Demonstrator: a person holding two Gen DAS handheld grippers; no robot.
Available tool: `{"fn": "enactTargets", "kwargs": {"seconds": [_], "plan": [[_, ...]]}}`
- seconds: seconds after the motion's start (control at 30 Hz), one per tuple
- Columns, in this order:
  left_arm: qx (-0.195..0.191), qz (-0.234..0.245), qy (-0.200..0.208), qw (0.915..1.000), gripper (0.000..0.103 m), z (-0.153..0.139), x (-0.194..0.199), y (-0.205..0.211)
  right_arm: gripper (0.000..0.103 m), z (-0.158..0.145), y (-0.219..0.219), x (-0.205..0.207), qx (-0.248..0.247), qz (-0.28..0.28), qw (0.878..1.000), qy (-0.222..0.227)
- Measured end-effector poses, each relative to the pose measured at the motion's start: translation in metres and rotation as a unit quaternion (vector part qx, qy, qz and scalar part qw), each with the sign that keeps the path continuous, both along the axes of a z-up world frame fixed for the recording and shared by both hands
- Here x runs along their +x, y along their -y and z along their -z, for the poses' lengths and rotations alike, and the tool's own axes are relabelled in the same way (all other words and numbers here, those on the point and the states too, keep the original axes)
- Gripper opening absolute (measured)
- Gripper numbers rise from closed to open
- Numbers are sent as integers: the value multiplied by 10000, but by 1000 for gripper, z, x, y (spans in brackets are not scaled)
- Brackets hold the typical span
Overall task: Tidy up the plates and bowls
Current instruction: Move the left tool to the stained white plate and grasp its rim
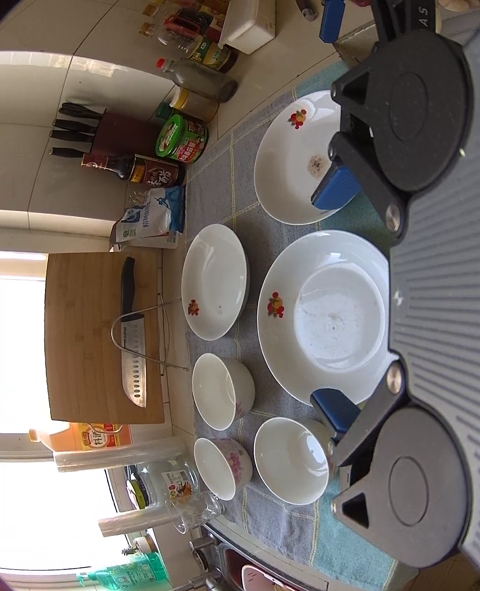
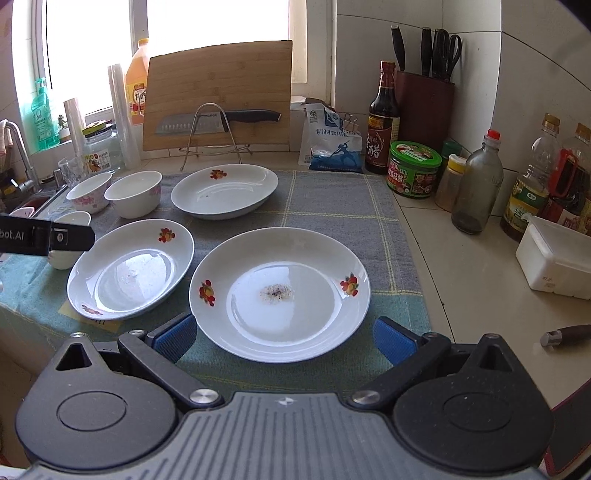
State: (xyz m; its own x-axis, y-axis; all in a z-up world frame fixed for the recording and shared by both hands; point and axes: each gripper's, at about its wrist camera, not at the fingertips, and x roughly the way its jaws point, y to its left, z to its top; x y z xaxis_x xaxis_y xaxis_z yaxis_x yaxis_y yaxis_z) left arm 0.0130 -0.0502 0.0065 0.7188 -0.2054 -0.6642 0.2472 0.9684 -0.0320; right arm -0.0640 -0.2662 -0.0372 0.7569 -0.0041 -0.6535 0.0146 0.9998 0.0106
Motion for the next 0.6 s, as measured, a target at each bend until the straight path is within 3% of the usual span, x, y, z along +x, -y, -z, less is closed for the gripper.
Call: {"fn": "enactTargets", "kwargs": {"seconds": [0.3,0.47,0.6], "plan": [[55,524,-48,9986,102,12,33,20,103,39,2,12,28,-198,9993,-321],[-281,1058,-244,9937,102,12,50,25,103,59,1,29,40,-181,9989,-427],[-28,1325,-217,9909,102,12,64,38,103,74,2,41,67,-152,9986,-499]]}}
